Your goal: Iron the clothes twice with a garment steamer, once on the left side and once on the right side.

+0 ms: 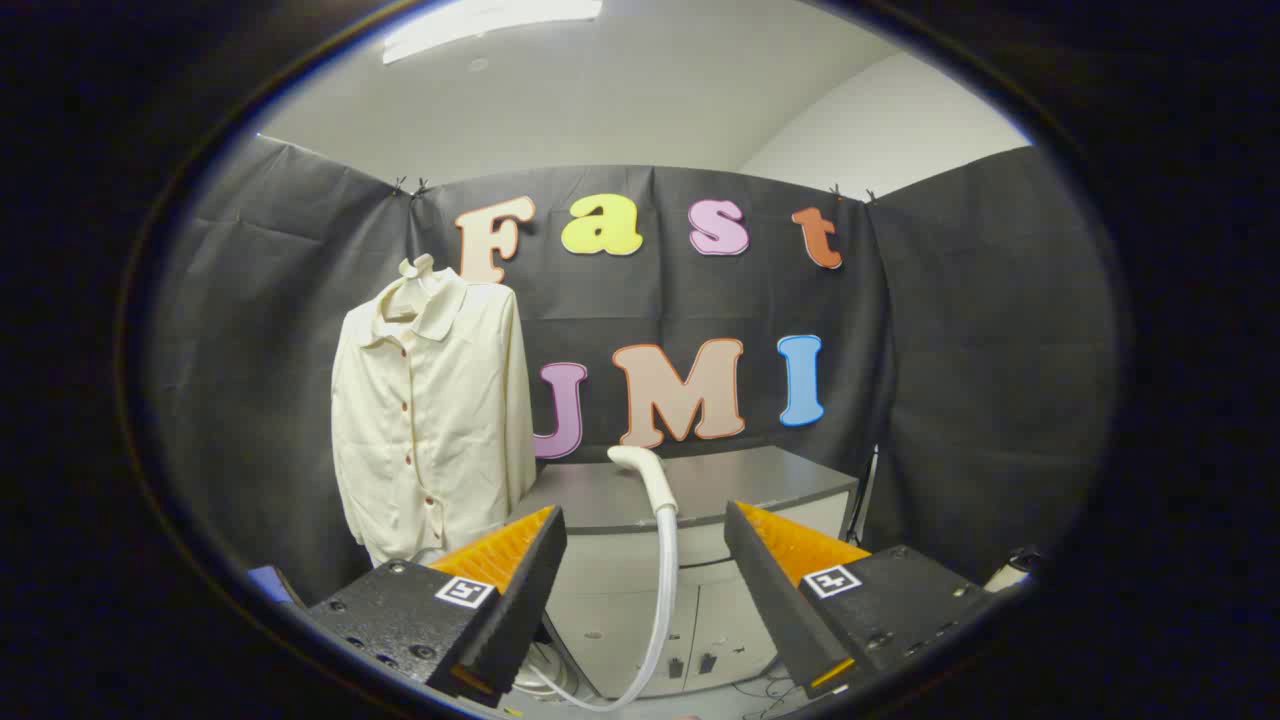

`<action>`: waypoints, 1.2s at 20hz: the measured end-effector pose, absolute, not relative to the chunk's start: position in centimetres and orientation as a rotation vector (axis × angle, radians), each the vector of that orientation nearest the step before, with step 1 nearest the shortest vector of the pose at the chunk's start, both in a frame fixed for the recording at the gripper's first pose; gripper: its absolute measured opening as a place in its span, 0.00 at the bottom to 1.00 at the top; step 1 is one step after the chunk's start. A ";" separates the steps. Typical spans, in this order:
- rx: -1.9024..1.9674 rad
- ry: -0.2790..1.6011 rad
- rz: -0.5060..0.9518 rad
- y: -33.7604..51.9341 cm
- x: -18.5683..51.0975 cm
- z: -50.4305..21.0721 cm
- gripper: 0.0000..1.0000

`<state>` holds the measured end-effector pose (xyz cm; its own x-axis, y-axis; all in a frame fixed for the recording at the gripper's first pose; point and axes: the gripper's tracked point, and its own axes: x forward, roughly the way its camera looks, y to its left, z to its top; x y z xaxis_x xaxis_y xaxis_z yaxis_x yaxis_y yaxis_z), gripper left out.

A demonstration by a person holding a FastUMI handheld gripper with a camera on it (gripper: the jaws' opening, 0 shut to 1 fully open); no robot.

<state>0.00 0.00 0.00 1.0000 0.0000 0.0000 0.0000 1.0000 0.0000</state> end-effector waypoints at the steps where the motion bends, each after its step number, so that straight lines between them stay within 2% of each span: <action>1: 0.005 0.002 0.008 -0.1 0.2 -0.1 0.97; 15: 0.060 0.062 0.067 -3.6 3.9 -1.5 0.97; 24: 0.042 0.118 0.111 -3.8 12.3 -1.4 0.97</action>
